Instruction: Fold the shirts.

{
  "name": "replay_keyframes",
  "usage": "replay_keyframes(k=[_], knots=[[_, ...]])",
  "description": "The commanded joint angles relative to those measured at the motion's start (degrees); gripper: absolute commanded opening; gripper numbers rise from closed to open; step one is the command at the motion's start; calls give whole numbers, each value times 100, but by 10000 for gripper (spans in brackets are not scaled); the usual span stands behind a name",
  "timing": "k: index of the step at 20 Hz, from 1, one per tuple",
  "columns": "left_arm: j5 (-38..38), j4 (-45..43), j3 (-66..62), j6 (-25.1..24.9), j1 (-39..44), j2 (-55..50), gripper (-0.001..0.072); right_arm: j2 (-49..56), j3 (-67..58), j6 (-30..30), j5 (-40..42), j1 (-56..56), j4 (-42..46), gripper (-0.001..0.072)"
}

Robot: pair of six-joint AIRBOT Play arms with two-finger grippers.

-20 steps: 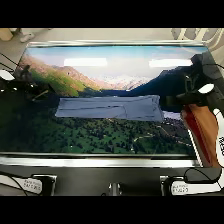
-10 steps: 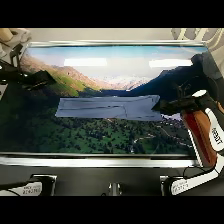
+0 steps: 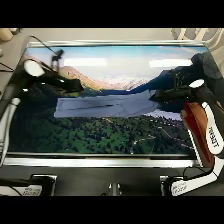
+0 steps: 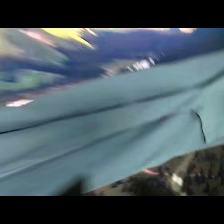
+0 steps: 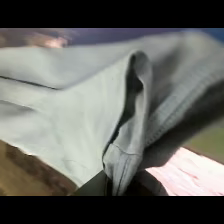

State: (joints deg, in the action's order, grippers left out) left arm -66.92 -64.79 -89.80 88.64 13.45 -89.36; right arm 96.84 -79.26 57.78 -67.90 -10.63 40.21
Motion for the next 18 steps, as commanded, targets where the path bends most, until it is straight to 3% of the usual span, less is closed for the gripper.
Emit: replay_keyframes(k=[1, 7, 14, 18], knots=[[562, 339, 0, 7, 708, -664, 33, -599, -168, -17, -282, 20, -76, 12], [1305, 2570, -7, -37, 1445, -1818, 28, -1700, -168, -17, -916, 20, -35, 12], [1565, 5578, -9, -1331, 2052, -2625, 27, -2662, -166, 138, -1471, 20, -83, 13], [1526, 5871, -7, -1641, 2243, -2771, 25, -2730, -166, 227, -1309, 20, -79, 13]])
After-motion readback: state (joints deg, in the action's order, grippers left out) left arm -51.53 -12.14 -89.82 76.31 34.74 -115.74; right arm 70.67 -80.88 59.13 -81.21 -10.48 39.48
